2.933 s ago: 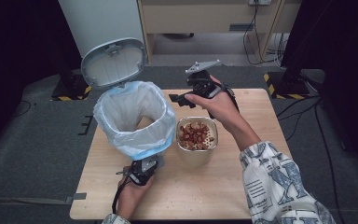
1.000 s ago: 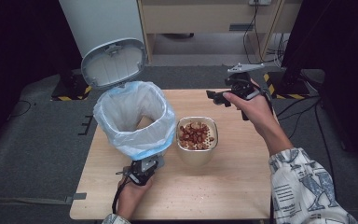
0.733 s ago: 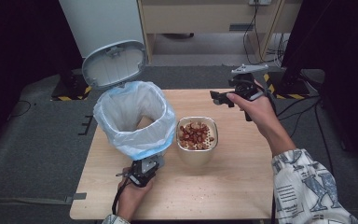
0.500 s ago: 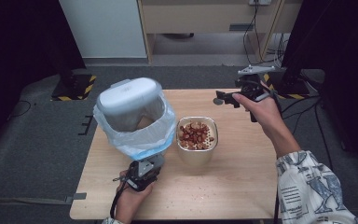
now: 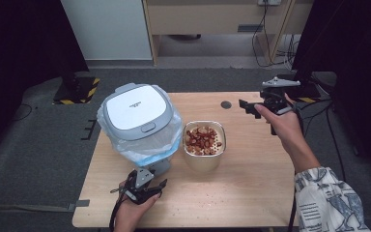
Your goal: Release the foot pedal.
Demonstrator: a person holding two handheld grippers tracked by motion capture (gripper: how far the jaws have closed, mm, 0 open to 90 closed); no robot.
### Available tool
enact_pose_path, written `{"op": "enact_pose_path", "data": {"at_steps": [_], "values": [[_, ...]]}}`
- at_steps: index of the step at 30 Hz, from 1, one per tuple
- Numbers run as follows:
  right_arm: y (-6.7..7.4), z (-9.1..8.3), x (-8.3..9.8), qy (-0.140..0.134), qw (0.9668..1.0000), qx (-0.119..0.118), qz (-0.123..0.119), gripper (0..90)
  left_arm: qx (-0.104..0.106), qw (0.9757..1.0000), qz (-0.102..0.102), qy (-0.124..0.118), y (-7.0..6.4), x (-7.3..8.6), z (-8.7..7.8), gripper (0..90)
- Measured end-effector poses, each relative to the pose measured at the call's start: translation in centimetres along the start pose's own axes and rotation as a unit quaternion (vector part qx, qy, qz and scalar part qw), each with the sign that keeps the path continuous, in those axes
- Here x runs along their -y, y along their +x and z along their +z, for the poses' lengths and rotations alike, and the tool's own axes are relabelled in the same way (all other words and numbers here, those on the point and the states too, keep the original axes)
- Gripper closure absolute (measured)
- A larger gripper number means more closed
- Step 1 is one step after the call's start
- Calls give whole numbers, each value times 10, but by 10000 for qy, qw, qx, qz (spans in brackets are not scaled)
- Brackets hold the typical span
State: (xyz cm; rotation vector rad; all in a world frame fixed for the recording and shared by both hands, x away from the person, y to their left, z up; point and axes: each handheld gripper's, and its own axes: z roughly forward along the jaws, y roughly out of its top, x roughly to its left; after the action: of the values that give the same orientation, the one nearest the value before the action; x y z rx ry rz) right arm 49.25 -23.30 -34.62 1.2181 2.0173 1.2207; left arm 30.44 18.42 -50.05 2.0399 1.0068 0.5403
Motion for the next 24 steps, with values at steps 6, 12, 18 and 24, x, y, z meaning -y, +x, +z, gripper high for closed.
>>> {"op": "enact_pose_path", "data": {"at_steps": [6,12,18,24], "values": [[-9,-3,22,31,9999,122,96,87,17,10000,-12,72,7,1,-1,361],[-15,-8,45,35,9996,200,214,90,-79,9999,-80,125,18,6,-6,331],[-17,-11,67,148,9994,222,233,89,-165,9995,-246,97,28,11,-12,326],[-17,-13,90,223,9991,233,258,89,-264,9991,-314,130,43,17,-18,317]]}}
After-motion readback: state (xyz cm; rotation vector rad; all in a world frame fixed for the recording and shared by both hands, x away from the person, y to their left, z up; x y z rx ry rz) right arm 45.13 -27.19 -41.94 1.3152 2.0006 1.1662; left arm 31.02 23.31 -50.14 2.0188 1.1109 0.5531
